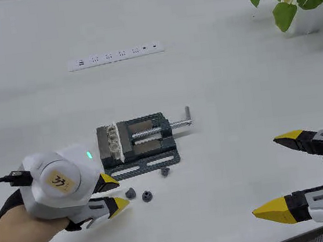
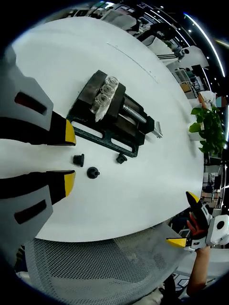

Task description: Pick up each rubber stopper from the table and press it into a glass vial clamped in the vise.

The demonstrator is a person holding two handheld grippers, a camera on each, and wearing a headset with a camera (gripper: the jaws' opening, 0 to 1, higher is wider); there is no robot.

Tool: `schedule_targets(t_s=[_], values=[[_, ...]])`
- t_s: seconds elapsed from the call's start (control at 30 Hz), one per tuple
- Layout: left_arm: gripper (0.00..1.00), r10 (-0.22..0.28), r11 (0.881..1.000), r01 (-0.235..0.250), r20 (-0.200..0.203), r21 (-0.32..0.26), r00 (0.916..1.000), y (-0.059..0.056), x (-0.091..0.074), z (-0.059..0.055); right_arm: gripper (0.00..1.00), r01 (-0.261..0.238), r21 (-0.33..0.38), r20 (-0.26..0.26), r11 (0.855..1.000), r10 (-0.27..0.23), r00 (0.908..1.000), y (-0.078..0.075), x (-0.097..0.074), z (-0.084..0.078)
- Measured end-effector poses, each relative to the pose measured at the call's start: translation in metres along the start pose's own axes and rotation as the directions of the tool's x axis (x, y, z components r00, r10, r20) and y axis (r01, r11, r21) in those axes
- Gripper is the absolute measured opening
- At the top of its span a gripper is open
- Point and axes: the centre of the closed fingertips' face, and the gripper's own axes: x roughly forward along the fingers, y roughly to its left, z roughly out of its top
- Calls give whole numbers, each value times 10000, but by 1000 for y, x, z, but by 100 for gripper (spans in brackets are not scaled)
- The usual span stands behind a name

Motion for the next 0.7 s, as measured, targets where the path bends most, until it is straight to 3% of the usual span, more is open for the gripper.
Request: schedule_targets(t_s=[0.33, 0.43, 0.5, 0.7], values=[[10, -147, 9999, 148, -261, 41, 9996, -2, 6, -1, 86, 70, 139, 92, 9999, -71, 9999, -3, -2, -2], [7, -208, 9993, 220, -397, 305, 9990, -5, 9, -2, 85, 66, 173, 107, 9998, -68, 9999, -3, -3, -3], [6, -275, 9994, 282, -405, 180, 9988, -9, 11, 0, 85, 78, 214, 149, 9997, -81, 9999, -3, -3, -3], [6, -202, 9994, 214, -444, 262, 9988, -8, 11, -1, 85, 101, 280, 174, 9996, -106, 9998, -2, -4, -4]])
